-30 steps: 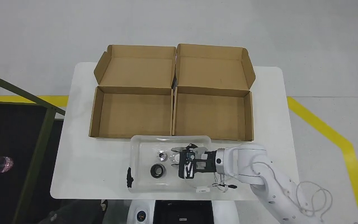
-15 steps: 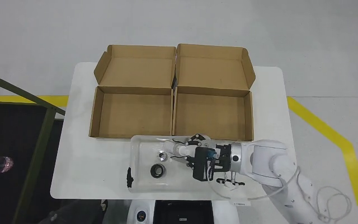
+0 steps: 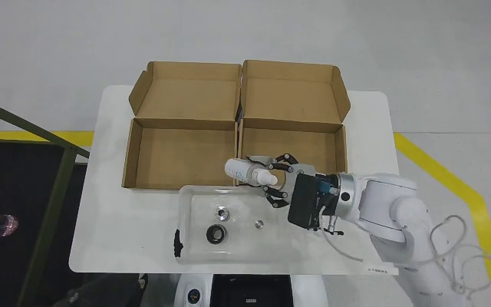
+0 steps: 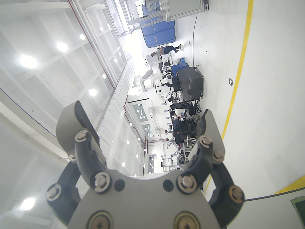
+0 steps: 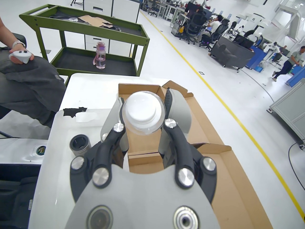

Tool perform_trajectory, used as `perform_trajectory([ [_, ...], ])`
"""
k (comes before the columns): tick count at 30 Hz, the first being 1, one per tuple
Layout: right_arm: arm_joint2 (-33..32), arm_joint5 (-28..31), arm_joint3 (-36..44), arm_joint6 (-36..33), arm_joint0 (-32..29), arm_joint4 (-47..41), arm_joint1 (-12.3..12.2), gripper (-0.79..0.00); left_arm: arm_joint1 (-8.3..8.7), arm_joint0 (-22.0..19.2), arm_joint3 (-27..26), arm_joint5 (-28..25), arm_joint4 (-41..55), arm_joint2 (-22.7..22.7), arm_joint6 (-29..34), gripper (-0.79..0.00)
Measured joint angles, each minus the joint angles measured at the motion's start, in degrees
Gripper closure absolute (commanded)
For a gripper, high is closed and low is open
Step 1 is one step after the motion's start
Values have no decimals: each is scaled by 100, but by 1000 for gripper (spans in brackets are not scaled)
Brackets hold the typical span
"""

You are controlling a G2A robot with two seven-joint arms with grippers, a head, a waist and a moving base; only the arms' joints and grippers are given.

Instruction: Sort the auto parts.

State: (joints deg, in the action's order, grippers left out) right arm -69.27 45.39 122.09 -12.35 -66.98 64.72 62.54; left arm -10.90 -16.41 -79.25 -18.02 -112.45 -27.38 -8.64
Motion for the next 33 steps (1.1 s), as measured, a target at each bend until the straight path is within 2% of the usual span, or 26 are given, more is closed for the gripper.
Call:
perform_trajectory([
  [12,-255,-44,-290,206,239,-317,-14,0,0,0,0,0,0,0,0,-785],
  [33,482,-254,-1848,-435,1109,-687,101,0,0,0,0,0,0,0,0,-785],
])
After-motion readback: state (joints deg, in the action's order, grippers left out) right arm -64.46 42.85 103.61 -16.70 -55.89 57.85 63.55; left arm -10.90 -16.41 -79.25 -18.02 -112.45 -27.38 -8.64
